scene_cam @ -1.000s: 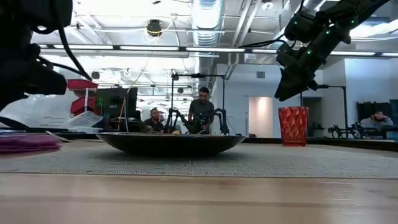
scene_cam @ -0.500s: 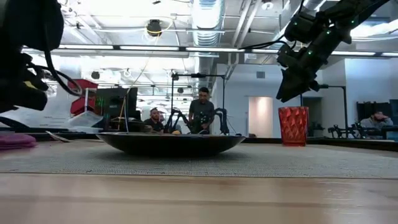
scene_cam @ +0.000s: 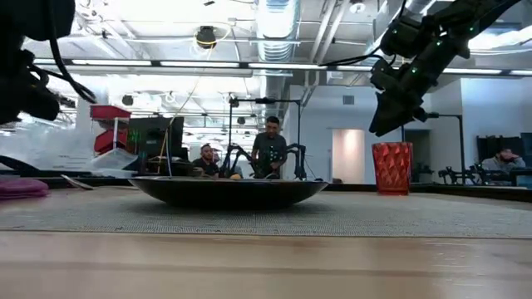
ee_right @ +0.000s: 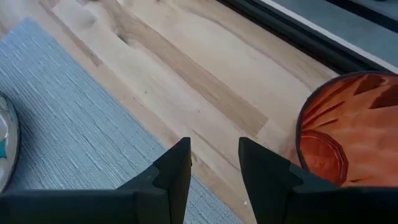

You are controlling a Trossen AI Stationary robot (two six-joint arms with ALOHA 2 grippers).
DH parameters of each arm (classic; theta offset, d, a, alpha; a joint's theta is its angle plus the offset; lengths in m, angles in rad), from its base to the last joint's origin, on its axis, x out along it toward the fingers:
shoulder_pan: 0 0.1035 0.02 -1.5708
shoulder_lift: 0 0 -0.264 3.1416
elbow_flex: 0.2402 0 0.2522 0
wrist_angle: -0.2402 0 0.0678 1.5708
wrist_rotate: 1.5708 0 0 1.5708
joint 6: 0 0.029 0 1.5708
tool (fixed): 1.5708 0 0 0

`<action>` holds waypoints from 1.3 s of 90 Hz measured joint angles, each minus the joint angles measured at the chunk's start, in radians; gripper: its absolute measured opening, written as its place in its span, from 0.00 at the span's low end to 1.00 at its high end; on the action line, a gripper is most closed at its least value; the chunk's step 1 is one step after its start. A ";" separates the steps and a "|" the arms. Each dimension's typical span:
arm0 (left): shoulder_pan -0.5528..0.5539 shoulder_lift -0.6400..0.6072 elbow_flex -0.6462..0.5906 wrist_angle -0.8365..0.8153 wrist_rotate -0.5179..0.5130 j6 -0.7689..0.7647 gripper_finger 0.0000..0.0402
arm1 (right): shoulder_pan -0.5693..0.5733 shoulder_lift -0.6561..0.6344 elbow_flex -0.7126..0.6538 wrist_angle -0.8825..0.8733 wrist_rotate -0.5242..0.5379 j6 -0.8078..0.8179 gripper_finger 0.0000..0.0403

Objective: Set table place
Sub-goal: Put the silver fork on top of the purple napkin, then move the silver knife beside the white floral patterned plate on the gray placemat

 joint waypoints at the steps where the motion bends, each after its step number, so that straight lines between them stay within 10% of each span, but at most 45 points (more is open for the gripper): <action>1: 0.000 0.000 0.006 -0.013 0.000 -0.005 0.45 | 0.000 0.000 0.000 0.000 0.000 0.000 0.31; 16: 0.000 0.010 0.075 -0.170 -0.008 -0.016 0.42 | 0.000 0.000 0.000 0.002 0.001 0.000 0.31; 32: 0.000 0.008 0.085 0.053 -0.067 0.125 0.40 | -0.001 0.000 0.000 0.002 0.002 -0.001 0.30; 52: 0.024 0.074 0.077 0.116 -0.086 0.190 0.04 | -0.001 0.000 0.000 0.009 0.005 -0.011 0.31; 73: 0.048 0.097 -0.014 0.228 -0.016 0.246 0.00 | -0.001 0.000 0.000 0.006 0.005 -0.011 0.30; 94: 0.048 0.094 0.086 -0.178 -0.074 0.070 0.00 | -0.001 0.000 0.000 -0.020 0.005 -0.010 0.30; 117: 0.105 0.095 0.088 0.098 -0.215 0.182 0.00 | 0.000 0.000 0.000 -0.013 0.005 -0.008 0.30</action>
